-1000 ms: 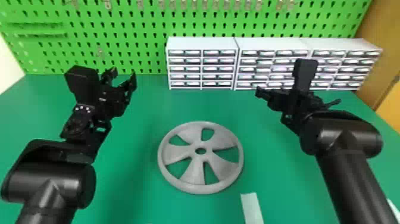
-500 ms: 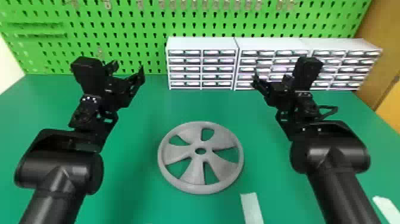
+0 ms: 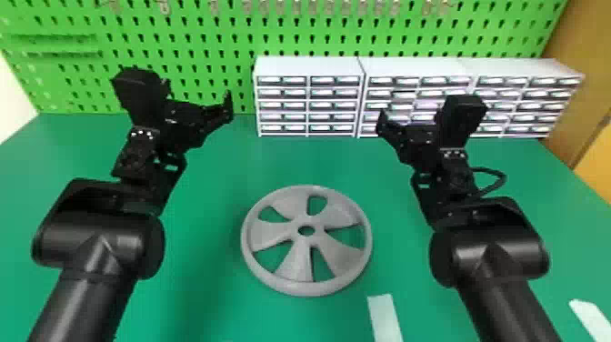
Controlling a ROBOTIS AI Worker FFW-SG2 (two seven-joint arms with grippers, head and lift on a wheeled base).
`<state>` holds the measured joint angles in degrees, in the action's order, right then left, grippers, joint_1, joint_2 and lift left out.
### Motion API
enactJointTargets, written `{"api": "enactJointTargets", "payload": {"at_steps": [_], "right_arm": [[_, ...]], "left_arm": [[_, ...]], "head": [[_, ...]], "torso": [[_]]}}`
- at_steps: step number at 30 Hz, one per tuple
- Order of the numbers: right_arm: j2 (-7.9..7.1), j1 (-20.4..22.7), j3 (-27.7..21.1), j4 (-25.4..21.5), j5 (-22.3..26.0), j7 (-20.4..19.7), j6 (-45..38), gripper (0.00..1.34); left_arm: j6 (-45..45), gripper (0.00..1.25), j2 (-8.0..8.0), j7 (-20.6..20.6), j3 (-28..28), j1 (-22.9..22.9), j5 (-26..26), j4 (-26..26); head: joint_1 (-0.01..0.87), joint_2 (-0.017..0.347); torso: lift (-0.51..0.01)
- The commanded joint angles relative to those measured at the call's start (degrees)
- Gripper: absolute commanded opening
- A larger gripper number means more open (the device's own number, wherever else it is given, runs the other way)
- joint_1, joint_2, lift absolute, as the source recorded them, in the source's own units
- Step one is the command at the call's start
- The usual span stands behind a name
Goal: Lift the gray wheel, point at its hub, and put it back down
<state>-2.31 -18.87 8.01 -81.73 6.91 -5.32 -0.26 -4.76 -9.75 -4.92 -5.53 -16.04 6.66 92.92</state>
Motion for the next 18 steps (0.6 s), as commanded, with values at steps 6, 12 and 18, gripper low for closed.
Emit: {"api": "enactJointTargets", "payload": {"at_steps": [6, 12, 18], "right_arm": [[-0.33, 0.86, 0.87, 0.34, -1.98, -1.01, 2.72, 1.27], [-1.38, 1.21, 0.51, 0.34, -1.19, -1.01, 3.34, 1.27], [-1.82, 1.12, 0.25, 0.34, 0.21, -0.92, 3.69, 1.27]], "left_arm": [[-3.68, 1.24, 0.0, 0.08, -1.41, -1.18, -0.24, 1.83], [-3.68, 1.24, 0.17, 0.52, -0.98, -0.39, -1.03, 1.83], [-0.96, 1.21, 0.61, 0.7, 1.49, 1.1, -2.18, 1.92]], "head": [[0.692, 0.048], [0.692, 0.048], [0.692, 0.048]], "torso": [[-0.088], [-0.088], [-0.088]]}}
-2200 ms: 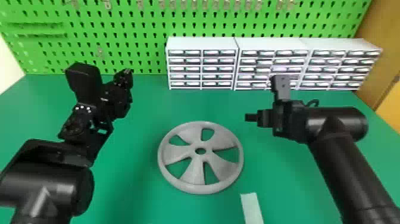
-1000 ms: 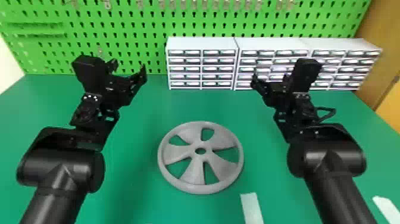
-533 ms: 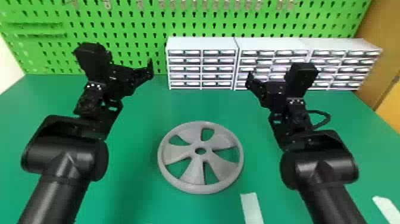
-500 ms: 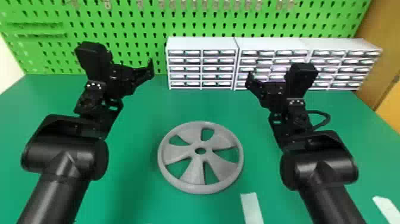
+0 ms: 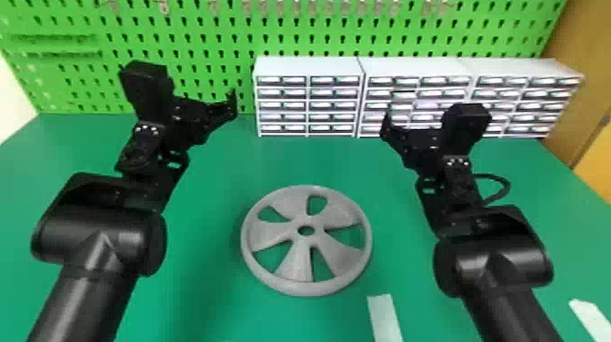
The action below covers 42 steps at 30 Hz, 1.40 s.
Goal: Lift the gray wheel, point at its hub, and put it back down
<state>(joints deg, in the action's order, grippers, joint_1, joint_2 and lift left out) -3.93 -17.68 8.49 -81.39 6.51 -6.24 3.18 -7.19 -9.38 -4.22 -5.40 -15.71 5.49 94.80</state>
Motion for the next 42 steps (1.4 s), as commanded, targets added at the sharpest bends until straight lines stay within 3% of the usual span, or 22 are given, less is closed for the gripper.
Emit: {"api": "enactJointTargets", "payload": {"at_steps": [1, 27, 42], "right_arm": [[-0.2, -0.07, -0.41, 0.0, 0.61, 0.08, 0.25, 1.27], [-0.12, -0.6, -1.28, 0.0, 1.31, 0.96, 0.51, 1.28], [-1.17, -5.78, -0.84, 0.44, 1.05, 0.96, 2.8, 1.29]], "left_arm": [[1.57, 1.21, 0.24, 0.0, 1.53, 0.86, -1.71, 0.03], [1.83, 1.21, 0.42, -1.14, 3.12, 2.0, -3.99, -1.73], [5.7, 1.21, 0.42, -1.76, 3.29, -3.8, -1.97, -1.73]], "head": [[0.692, 0.048], [0.692, 0.048], [0.692, 0.048]], "torso": [[-0.088], [-0.088], [-0.088]]}}
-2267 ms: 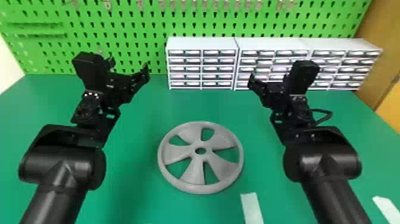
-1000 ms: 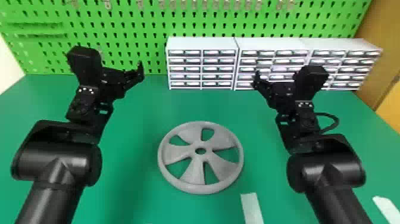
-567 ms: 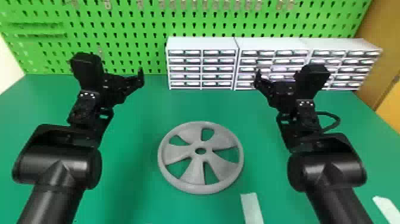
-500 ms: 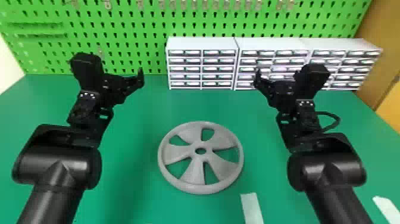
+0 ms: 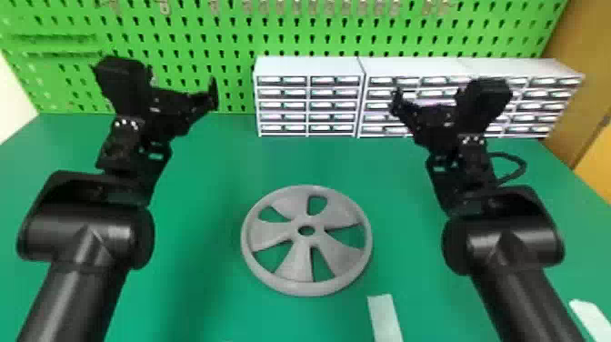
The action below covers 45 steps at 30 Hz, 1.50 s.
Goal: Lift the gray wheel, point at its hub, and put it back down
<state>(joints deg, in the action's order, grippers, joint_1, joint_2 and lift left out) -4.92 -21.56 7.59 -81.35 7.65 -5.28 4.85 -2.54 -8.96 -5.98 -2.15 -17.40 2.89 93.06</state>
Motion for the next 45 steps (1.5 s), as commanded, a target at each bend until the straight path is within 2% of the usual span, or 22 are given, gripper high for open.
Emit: {"api": "enactJointTargets", "payload": {"at_steps": [1, 14, 20, 33, 45], "right_arm": [[-0.26, -2.35, -0.03, 0.49, -0.18, 0.01, 1.39, 1.29], [-0.53, -10.52, 0.5, 1.28, -1.58, -0.08, 4.9, 1.29], [-1.41, -14.3, 1.37, 1.28, -2.38, -0.08, 6.04, 1.29], [-2.99, -21.51, 1.46, -1.53, -4.05, -0.17, 6.57, 1.29], [-3.6, -27.84, 2.69, -3.2, -5.36, -1.04, 6.66, 1.29]], "left_arm": [[1.22, 1.21, 0.0, 0.0, 0.12, -2.73, 0.89, -0.08], [3.95, 1.21, -0.09, 0.0, -0.58, -11.08, 3.0, -0.95], [5.27, 1.21, -0.09, 0.0, -1.11, -14.6, 3.52, -0.95], [6.5, 1.21, -0.62, 1.06, -1.98, -21.54, 3.61, -0.95], [8.08, 1.22, -0.62, 2.29, -1.9, -26.64, 3.43, -1.83]], "head": [[0.692, 0.048], [0.692, 0.048], [0.692, 0.048], [0.692, 0.048], [0.692, 0.048]], "torso": [[-0.088], [-0.088], [-0.088], [-0.088], [-0.088]]}}
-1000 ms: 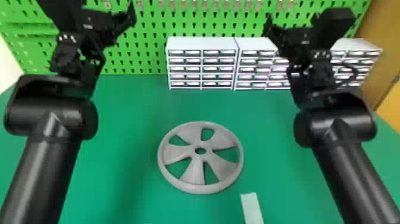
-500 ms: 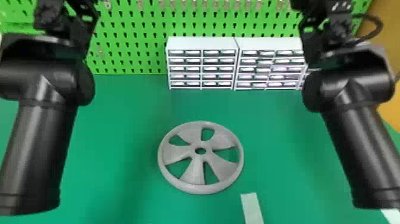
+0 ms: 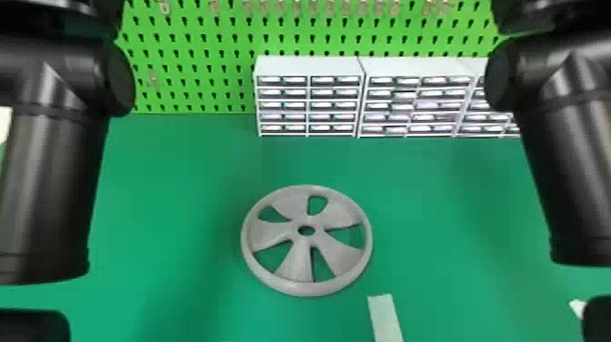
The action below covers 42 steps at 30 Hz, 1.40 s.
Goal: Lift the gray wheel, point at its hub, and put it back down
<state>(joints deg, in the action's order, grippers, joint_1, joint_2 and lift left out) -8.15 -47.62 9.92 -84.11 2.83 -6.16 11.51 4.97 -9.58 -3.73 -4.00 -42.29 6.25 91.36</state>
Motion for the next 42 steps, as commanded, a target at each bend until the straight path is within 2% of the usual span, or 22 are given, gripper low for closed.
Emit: {"api": "enactJointTargets", "payload": {"at_steps": [1, 8, 32, 42], "right_arm": [[-0.46, -2.21, 0.36, -0.53, -0.55, -0.26, 0.0, 1.29], [-1.52, -5.29, 0.63, -0.79, 0.6, -0.34, -0.7, 1.3], [-1.95, -15.04, -0.69, -2.55, -1.86, -1.66, -2.11, 1.3], [-2.39, -17.33, -0.69, -4.13, -2.22, -1.75, -2.72, 1.3]], "left_arm": [[0.66, 1.22, 0.0, 0.04, -0.04, -2.18, 0.16, -0.13], [1.09, 1.22, 0.0, 0.04, 0.13, -5.69, 2.45, -0.13], [2.59, 1.22, -0.44, 0.39, -1.89, -18.26, 2.89, 0.22], [2.85, 1.23, -0.53, 0.83, -2.68, -21.08, 2.8, 0.49]], "head": [[0.692, 0.048], [0.692, 0.048], [0.692, 0.048], [0.692, 0.048]], "torso": [[-0.088], [-0.088], [-0.088], [-0.088]]}}
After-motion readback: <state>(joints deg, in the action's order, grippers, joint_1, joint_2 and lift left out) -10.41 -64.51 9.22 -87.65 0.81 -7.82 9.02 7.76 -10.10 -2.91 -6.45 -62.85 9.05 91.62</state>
